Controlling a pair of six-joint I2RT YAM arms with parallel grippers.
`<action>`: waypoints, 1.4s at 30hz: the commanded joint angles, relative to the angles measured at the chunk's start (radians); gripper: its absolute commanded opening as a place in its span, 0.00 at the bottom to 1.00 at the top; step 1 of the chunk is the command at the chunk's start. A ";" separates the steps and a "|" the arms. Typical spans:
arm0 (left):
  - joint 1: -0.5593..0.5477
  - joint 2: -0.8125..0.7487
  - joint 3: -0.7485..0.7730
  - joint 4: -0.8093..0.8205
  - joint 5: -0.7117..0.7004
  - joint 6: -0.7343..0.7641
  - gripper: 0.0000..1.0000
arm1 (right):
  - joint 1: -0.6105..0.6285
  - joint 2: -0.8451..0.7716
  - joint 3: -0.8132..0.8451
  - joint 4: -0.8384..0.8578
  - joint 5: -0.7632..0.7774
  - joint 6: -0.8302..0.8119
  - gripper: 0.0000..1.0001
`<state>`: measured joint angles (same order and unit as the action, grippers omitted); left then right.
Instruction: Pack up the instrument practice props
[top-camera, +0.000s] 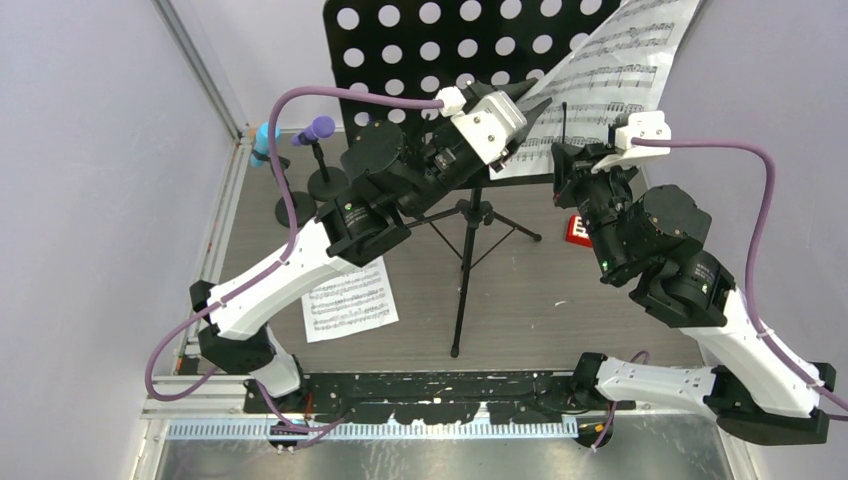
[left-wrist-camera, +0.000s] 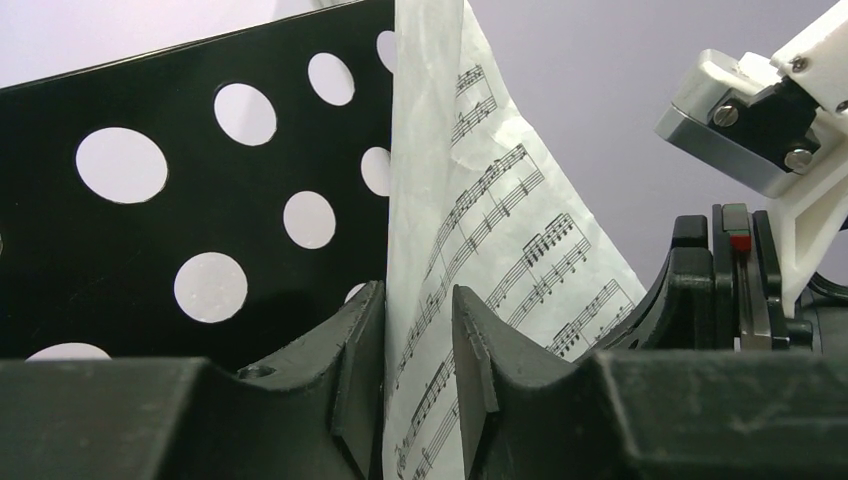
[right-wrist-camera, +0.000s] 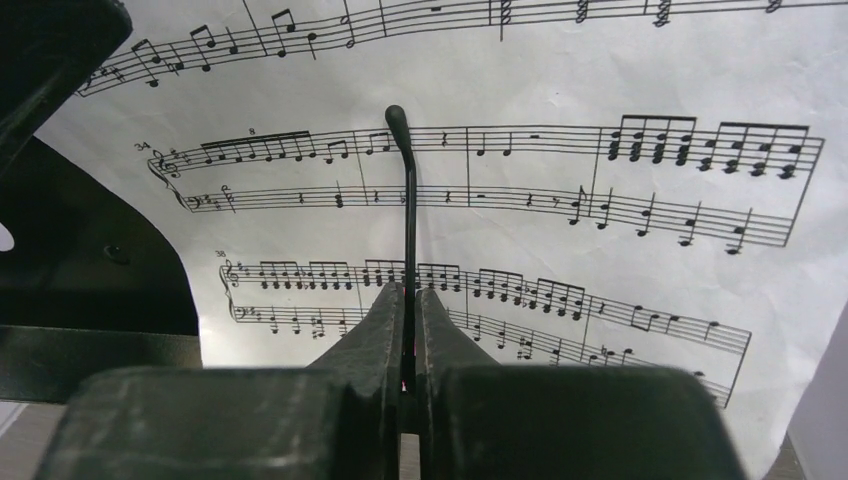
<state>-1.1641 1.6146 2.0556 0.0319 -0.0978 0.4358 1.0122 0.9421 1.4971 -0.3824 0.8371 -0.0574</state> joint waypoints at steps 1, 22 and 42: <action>-0.005 -0.020 0.008 0.028 -0.016 0.013 0.32 | 0.004 -0.018 -0.010 0.071 0.024 -0.007 0.02; -0.005 0.010 0.064 0.014 -0.069 0.012 0.06 | 0.005 -0.234 -0.217 0.262 -0.297 -0.061 0.00; -0.005 -0.192 -0.021 -0.018 -0.148 0.017 0.00 | 0.004 -0.245 -0.233 0.282 -0.290 -0.105 0.00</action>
<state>-1.1648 1.5486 2.0457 -0.0154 -0.2134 0.4530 1.0115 0.7017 1.2640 -0.1814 0.5888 -0.1493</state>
